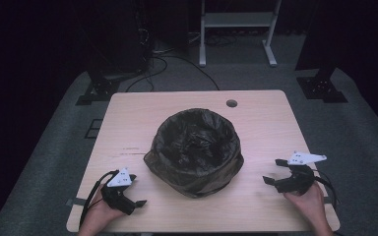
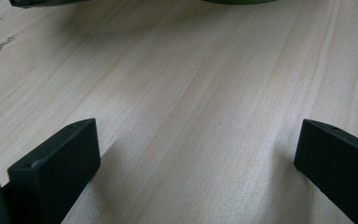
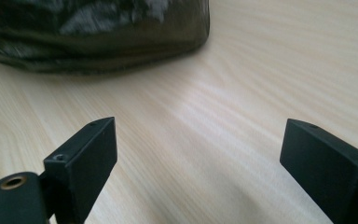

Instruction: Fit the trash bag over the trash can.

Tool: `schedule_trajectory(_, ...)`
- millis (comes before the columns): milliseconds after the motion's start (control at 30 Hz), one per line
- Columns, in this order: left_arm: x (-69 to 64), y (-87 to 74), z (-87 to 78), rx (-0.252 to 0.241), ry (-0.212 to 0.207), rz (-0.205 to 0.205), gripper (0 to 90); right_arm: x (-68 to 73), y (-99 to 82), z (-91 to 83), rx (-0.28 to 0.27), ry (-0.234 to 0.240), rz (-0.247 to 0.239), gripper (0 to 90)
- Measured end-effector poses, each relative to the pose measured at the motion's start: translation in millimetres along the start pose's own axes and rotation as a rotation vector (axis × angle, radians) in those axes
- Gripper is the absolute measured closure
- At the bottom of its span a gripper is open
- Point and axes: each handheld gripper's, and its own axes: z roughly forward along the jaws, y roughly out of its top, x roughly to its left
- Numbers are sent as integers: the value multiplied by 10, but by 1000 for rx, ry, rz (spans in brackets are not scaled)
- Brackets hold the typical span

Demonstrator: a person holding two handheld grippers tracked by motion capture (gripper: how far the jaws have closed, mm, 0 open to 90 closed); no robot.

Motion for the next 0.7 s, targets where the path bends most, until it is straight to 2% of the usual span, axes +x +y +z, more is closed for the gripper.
schedule_trajectory(200, 0, 0, 0, 0, 0, 0, 0, 3, -94, 111, 89, -26, -18, 94)
schedule_trajectory(333, 0, 0, 0, 0, 0, 0, 0, 17, -107, 153, 123, -30, -32, 95)
schedule_trajectory(467, 0, 0, 0, 1, 0, 1, 0, 42, -118, 159, 128, -43, -64, 98)
schedule_trajectory(700, -1, 0, -1, 0, 1, 0, 0, 41, -119, 159, 127, -44, -64, 98)
